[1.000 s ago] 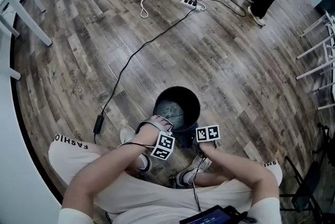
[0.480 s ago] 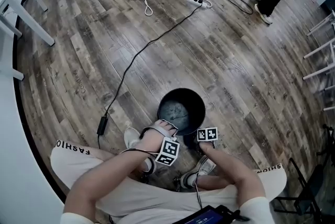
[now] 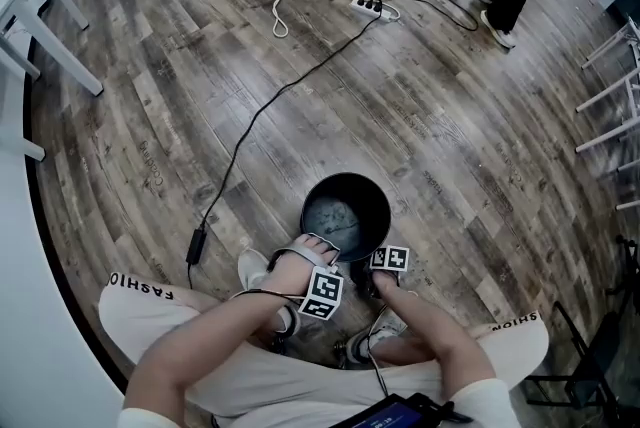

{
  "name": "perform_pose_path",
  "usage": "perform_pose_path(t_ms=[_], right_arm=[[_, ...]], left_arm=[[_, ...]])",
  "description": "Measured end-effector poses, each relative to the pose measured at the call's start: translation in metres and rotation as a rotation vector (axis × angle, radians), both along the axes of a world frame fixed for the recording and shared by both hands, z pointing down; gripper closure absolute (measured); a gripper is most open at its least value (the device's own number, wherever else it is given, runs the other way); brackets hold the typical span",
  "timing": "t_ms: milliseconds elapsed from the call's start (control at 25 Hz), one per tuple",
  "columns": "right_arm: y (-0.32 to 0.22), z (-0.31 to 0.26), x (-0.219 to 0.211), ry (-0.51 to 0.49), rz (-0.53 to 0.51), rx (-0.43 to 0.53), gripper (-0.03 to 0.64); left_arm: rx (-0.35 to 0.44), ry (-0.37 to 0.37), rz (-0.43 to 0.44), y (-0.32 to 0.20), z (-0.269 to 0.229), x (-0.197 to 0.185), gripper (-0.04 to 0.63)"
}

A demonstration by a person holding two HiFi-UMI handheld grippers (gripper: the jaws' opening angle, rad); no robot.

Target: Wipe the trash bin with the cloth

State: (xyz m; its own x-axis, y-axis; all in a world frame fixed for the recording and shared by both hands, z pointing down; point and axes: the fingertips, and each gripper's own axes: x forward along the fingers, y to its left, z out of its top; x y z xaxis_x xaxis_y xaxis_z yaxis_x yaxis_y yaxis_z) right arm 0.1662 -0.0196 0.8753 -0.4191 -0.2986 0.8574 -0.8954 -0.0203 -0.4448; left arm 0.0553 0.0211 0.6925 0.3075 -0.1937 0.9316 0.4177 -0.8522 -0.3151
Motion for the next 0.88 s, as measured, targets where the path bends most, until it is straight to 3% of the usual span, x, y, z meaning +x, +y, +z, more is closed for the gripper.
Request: perform_pose_path(t_ms=[280, 400, 520, 640, 800, 880], right_arm=[[-0.003, -0.069, 0.015, -0.017, 0.004, 0.002, 0.534], [-0.006, -0.107, 0.014, -0.047, 0.017, 0.032, 0.534], [-0.012, -0.152, 0.018, 0.013, -0.027, 0.097, 0.534], [-0.01, -0.196, 0.014, 0.045, -0.089, 0.164, 0.534], [0.009, -0.237, -0.006, -0.039, -0.113, 0.174, 0.534], [0.015, -0.249, -0.016, -0.06, -0.133, 0.184, 0.534]], left_arm=[[0.037, 0.002, -0.017, -0.002, 0.002, 0.0, 0.523], [-0.038, 0.025, -0.044, 0.006, 0.0, -0.003, 0.498], [-0.106, 0.05, -0.066, 0.007, -0.004, -0.004, 0.441], [-0.06, 0.011, -0.044, -0.003, 0.001, -0.016, 0.417], [-0.009, 0.011, -0.032, -0.01, 0.003, -0.021, 0.419], [0.013, 0.009, -0.021, -0.014, 0.001, -0.021, 0.459]])
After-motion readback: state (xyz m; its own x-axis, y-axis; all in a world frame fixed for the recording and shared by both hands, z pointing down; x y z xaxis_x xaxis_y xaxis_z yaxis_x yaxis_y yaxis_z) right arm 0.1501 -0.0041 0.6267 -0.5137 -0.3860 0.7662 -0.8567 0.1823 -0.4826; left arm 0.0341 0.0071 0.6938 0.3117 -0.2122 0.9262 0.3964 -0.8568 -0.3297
